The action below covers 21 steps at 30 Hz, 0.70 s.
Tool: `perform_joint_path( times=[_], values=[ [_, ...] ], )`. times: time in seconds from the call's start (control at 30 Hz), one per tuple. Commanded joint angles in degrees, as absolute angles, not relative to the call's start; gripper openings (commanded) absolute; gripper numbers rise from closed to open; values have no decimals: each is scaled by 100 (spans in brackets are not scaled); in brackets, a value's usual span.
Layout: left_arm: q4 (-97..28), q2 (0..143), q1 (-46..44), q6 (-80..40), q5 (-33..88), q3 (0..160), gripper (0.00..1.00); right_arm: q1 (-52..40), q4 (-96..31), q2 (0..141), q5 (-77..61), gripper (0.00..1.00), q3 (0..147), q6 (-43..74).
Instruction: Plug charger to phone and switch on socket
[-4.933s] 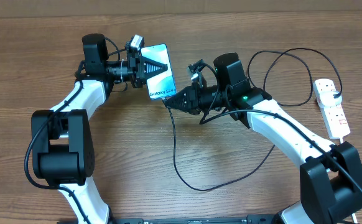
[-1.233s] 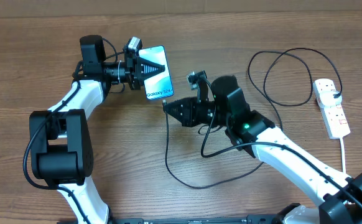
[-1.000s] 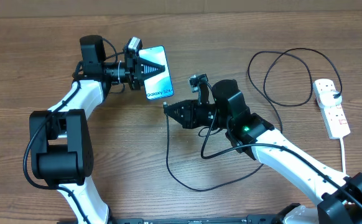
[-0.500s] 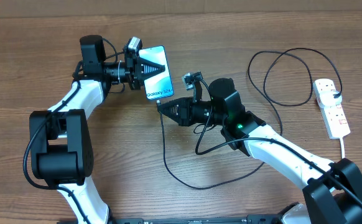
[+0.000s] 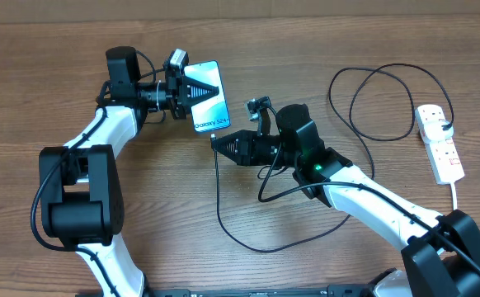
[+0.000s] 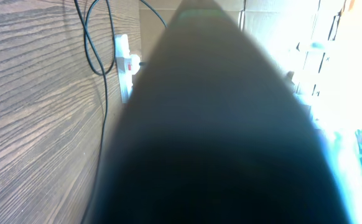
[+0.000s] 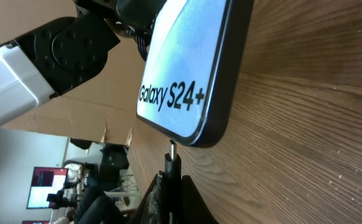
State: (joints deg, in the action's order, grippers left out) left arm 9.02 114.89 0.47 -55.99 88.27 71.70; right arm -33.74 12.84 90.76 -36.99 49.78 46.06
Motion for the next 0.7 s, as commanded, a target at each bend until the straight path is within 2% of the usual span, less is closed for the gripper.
perform_joint_path(
  times=[0.0, 0.67],
  values=[
    [928, 11463, 30, -5529, 8962, 7214, 4, -3267, 1341, 9085, -3629, 4, 4982, 4751],
    [1092, 11463, 30, -5531, 8956, 7214, 4, -3142, 1579, 9085, -4198, 4, 4982, 4864]
  ],
)
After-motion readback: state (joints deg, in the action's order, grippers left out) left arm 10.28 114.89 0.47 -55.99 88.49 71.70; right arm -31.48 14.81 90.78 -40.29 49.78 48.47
